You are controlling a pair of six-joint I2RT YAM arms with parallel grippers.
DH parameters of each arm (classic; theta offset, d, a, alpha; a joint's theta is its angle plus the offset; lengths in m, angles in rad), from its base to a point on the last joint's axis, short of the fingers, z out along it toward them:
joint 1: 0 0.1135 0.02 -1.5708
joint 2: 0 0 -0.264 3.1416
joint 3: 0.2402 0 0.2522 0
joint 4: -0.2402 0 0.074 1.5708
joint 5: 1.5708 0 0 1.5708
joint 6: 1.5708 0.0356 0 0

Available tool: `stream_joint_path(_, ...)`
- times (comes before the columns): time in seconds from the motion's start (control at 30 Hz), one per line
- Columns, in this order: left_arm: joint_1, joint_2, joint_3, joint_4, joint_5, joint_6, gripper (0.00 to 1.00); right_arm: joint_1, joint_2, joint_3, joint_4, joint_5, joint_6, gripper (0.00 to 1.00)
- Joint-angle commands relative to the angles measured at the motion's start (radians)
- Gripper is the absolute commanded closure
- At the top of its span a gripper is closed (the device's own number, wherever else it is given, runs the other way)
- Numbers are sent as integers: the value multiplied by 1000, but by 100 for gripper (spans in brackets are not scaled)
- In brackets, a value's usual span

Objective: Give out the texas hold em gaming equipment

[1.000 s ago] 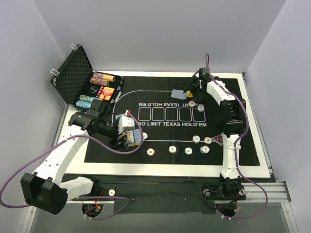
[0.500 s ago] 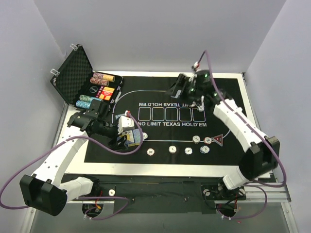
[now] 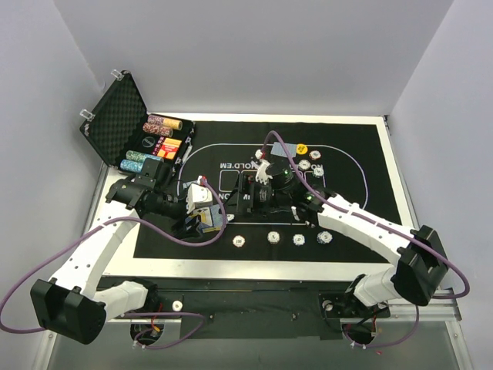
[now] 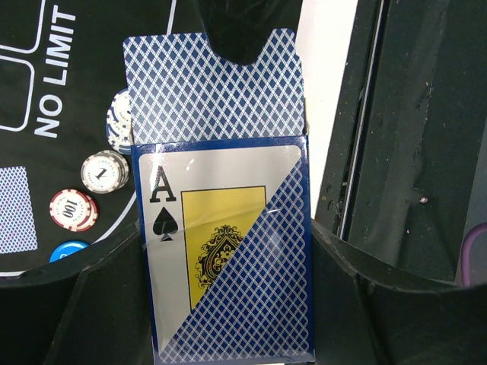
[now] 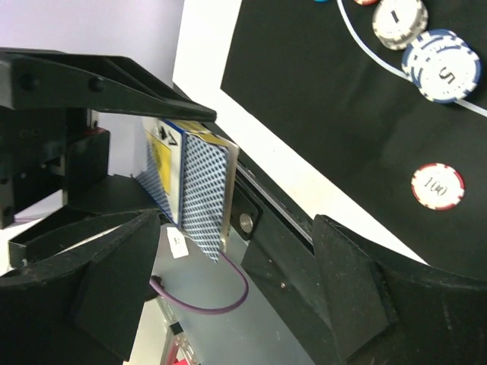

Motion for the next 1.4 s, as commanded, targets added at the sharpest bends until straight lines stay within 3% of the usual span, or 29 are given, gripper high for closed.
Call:
stream_joint_path(0.0,5,-28,7,27,40,-3,100,27,9,15,111,4,45,24)
stream_joint_path(0.13,5,-32,7,24,40,-5,100,53,44,14,125,9,59,29)
stream_joint_path(0.6,5,-35,13,22,45,-3,100,41,35,-46,139,34,74,60)
stream_joint_path(1.37,5,-37,5,27,49,-3,100,-42,-127,-144,142,24,125,77)
